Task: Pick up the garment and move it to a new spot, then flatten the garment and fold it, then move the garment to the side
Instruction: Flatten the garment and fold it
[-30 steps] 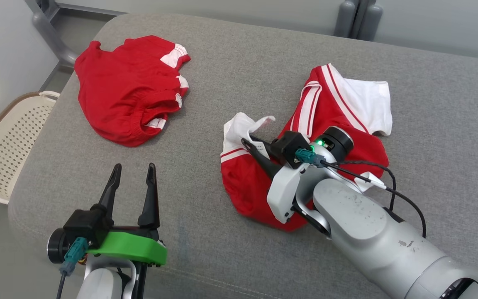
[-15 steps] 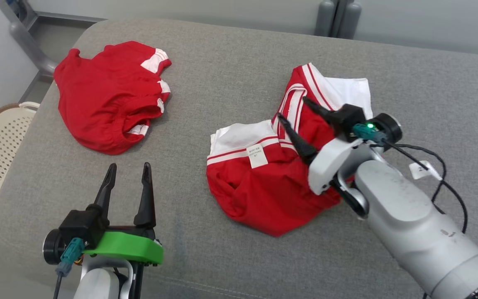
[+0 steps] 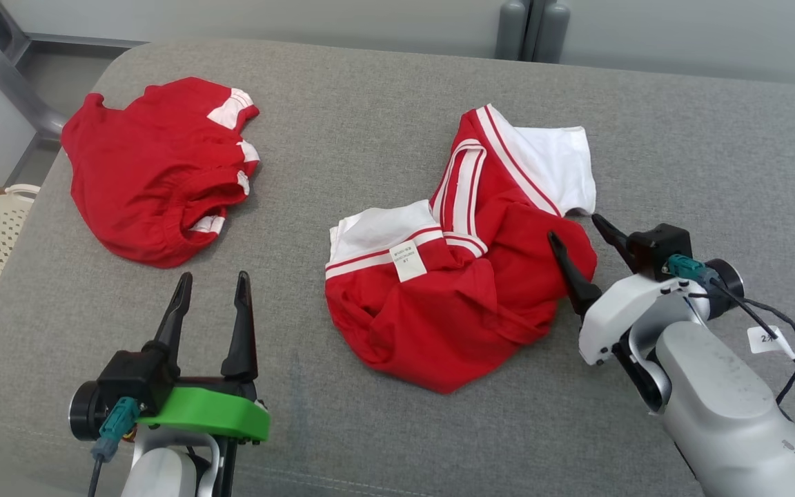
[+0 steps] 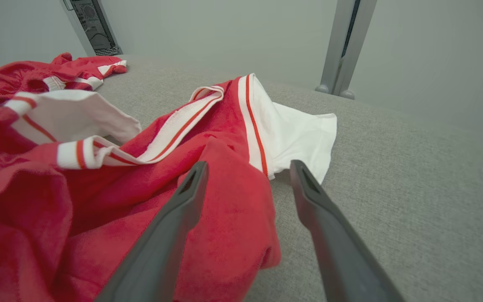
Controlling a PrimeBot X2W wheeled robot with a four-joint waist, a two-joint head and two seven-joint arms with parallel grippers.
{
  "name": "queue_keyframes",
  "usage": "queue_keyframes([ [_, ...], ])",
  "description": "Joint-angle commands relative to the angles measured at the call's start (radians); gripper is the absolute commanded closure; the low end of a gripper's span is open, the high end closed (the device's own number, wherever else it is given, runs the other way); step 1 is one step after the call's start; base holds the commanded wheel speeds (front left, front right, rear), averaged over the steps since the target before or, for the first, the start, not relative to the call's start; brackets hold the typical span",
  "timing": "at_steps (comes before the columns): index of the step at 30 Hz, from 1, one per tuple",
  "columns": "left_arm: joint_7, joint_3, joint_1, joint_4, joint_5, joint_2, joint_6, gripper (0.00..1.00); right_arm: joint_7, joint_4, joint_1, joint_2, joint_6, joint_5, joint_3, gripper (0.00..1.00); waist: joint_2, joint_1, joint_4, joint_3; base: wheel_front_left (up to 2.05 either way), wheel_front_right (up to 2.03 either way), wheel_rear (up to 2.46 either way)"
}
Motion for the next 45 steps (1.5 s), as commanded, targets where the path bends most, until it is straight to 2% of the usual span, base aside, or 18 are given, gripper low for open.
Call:
queue_keyframes([
  [1, -0.001, 0.001, -0.009, -0.002, 0.002, 0.001, -0.006, 0.00, 0.006, 0.013, 0.017, 0.012, -0.001, -0.003, -0.005, 0.00, 0.0000, 0.0000, 0.007, 0.005, 0.00, 0.00, 0.00],
  [9, -0.001, -0.004, -0.010, 0.001, -0.002, 0.001, -0.006, 0.00, 0.058, 0.132, 0.036, 0.072, -0.001, 0.026, -0.015, 0.00, 0.0000, 0.0000, 0.034, 0.015, 0.00, 0.00, 0.00],
  [10, -0.001, -0.004, -0.010, 0.001, -0.003, 0.001, -0.004, 0.00, 0.063, 0.144, 0.035, 0.075, -0.001, 0.031, -0.011, 0.51, 0.0000, 0.0000, 0.035, 0.015, 0.00, 0.00, 0.00],
  [11, -0.001, -0.004, -0.009, 0.002, -0.003, 0.001, -0.003, 0.00, 0.062, 0.151, 0.031, 0.076, -0.001, 0.034, -0.007, 0.87, 0.0000, 0.0000, 0.034, 0.015, 0.00, 0.00, 0.00],
  [12, -0.001, -0.003, -0.007, 0.002, -0.004, 0.001, -0.001, 0.00, 0.057, 0.159, 0.026, 0.078, -0.001, 0.039, -0.004, 1.00, 0.0000, 0.0000, 0.031, 0.013, 0.00, 0.00, 0.00],
  [17, -0.001, 0.000, 0.005, 0.003, 0.000, 0.001, 0.001, 0.00, 0.018, 0.167, -0.001, 0.037, -0.002, 0.051, -0.025, 1.00, 0.0000, 0.0000, 0.006, 0.002, 0.00, 0.00, 0.00],
  [23, -0.001, -0.001, 0.009, 0.004, 0.005, 0.001, -0.002, 0.00, -0.007, 0.153, -0.024, -0.092, -0.002, 0.043, -0.109, 1.00, 0.0000, 0.0000, -0.026, -0.015, 0.00, 0.00, 0.00],
  [26, -0.001, -0.006, 0.011, 0.006, 0.003, 0.001, -0.002, 0.00, -0.002, 0.163, -0.028, -0.129, -0.002, 0.042, -0.139, 1.00, 0.0000, 0.0000, -0.033, -0.020, 0.00, 0.00, 0.00],
  [27, -0.001, -0.007, 0.012, 0.006, 0.003, 0.001, -0.003, 0.00, 0.003, 0.164, -0.029, -0.134, -0.002, 0.047, -0.146, 0.77, 0.0000, 0.0000, -0.036, -0.020, 0.00, 0.00, 0.00],
  [28, -0.001, -0.008, 0.013, 0.006, 0.003, 0.001, -0.003, 0.00, 0.004, 0.163, -0.031, -0.140, -0.002, 0.051, -0.149, 0.29, 0.0000, 0.0000, -0.037, -0.021, 0.00, 0.00, 0.00],
  [29, -0.001, -0.007, 0.015, 0.006, 0.002, 0.001, -0.003, 0.00, 0.001, 0.159, -0.035, -0.148, -0.002, 0.053, -0.158, 0.00, 0.0000, 0.0000, -0.040, -0.021, 0.00, 0.00, 0.00],
  [33, -0.001, 0.002, 0.020, 0.003, 0.006, 0.001, -0.001, 0.00, -0.011, 0.129, -0.044, -0.157, -0.002, 0.030, -0.193, 0.00, 0.0000, 0.0000, -0.054, -0.023, 0.00, 0.00, 0.00],
  [39, -0.001, 0.010, 0.019, 0.004, 0.013, 0.001, -0.004, 0.00, -0.012, 0.032, -0.035, -0.126, -0.002, 0.005, -0.205, 0.00, 0.0000, 0.0000, -0.079, -0.027, 0.00, 0.00, 0.00],
  [45, -0.001, 0.001, 0.012, 0.001, 0.004, 0.001, -0.002, 0.00, 0.107, -0.059, 0.003, -0.093, -0.002, 0.042, -0.128, 0.00, 0.0000, 0.0000, -0.090, -0.021, 0.00, 0.00, 0.00],
])
